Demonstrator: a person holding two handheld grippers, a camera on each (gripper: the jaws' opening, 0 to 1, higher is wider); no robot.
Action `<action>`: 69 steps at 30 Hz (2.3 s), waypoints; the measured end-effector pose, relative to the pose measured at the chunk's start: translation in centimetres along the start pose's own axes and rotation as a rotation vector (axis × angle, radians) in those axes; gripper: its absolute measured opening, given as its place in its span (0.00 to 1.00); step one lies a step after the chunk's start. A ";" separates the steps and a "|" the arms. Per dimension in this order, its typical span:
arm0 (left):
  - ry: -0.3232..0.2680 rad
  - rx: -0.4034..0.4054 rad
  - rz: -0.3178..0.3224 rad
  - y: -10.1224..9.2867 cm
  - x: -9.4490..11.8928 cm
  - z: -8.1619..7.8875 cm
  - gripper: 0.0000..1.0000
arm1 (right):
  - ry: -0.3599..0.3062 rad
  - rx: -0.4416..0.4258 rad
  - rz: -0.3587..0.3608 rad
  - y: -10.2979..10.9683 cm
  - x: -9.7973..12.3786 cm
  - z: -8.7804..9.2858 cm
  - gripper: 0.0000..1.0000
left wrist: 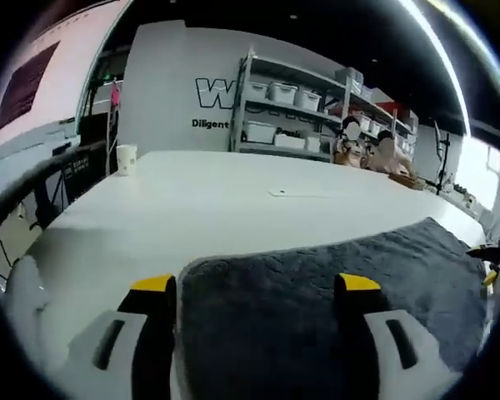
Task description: Open the folded towel by lifting each exposed corner and separating the folded layers until the towel lies flat within the target outline without major curled edges
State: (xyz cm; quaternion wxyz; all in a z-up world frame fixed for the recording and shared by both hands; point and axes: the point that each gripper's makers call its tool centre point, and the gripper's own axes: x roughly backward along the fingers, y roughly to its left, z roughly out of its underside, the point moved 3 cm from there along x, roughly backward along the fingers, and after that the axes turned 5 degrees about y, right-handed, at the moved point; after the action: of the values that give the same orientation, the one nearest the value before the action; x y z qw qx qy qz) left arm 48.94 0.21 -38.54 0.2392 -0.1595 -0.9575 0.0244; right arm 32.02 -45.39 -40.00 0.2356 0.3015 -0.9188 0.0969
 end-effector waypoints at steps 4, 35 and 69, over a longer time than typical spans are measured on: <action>0.000 -0.054 0.050 -2.9 2.6 -0.1 0.88 | -0.011 -0.013 0.068 -2.4 0.8 -1.0 0.68; 0.068 -0.103 0.085 -13.1 6.5 8.8 0.97 | 0.084 -0.200 0.387 -13.8 -2.4 0.6 0.49; 0.066 -0.189 0.077 -12.2 6.7 10.2 0.97 | 0.042 -0.293 0.465 -16.5 -3.4 2.1 0.46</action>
State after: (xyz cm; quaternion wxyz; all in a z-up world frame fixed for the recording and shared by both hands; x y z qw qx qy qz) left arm 35.01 -8.93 -43.06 0.2534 -0.2187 -0.9403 -0.0619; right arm 43.56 -57.48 -42.88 0.2671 0.0433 -0.9625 0.0209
